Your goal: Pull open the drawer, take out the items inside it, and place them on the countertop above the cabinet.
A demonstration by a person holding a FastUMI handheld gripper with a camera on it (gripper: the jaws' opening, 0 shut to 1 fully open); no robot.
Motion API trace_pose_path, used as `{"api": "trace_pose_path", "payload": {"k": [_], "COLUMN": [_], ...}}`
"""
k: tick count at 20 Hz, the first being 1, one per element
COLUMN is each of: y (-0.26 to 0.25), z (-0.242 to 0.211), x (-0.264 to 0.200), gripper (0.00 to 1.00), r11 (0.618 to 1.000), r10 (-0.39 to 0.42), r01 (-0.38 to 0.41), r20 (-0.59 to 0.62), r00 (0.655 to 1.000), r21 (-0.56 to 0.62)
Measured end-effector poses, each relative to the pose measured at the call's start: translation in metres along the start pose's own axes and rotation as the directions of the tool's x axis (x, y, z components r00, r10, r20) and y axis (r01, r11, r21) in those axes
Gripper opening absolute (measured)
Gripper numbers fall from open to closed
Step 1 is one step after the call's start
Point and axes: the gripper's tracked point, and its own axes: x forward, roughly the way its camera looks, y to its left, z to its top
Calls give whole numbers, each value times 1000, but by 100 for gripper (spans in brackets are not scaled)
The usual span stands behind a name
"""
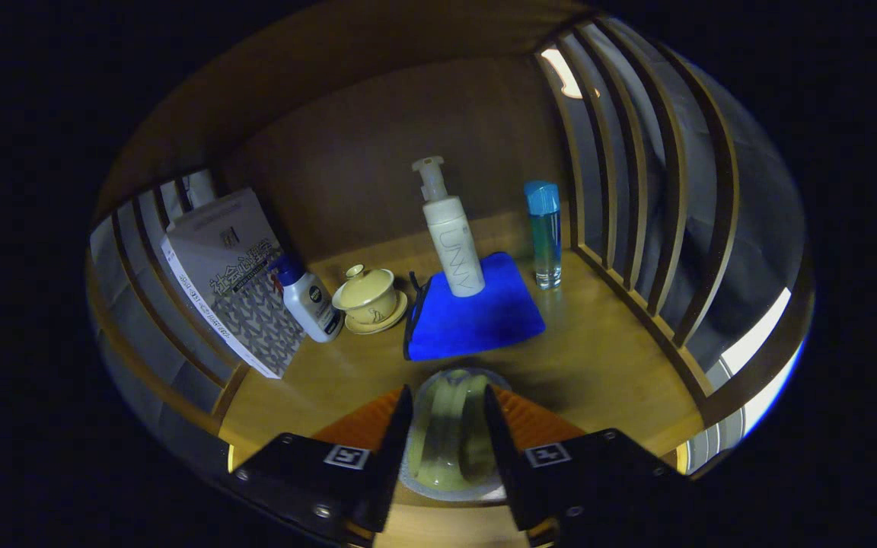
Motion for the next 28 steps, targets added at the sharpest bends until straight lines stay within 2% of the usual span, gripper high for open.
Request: {"api": "trace_pose_path", "payload": {"k": [4, 8, 13, 18, 25, 28], "y": [-5, -2, 12, 22, 43, 50], "z": [-5, -17, -51, -93, -144, -161], "x": [-29, -75, -131, -172, -220, -242], "gripper": [95, 95, 95, 96, 95, 95], "r11": [996, 993, 989, 985, 969, 968], "r10": [-29, -22, 26, 55, 135, 173], "r01": [38, 49, 22, 9, -35, -79], "r20": [112, 240, 323, 367, 404, 411], "r00": [993, 970, 946, 929, 905, 895], "r21": [-76, -107, -145, -171, -245, -237]}}
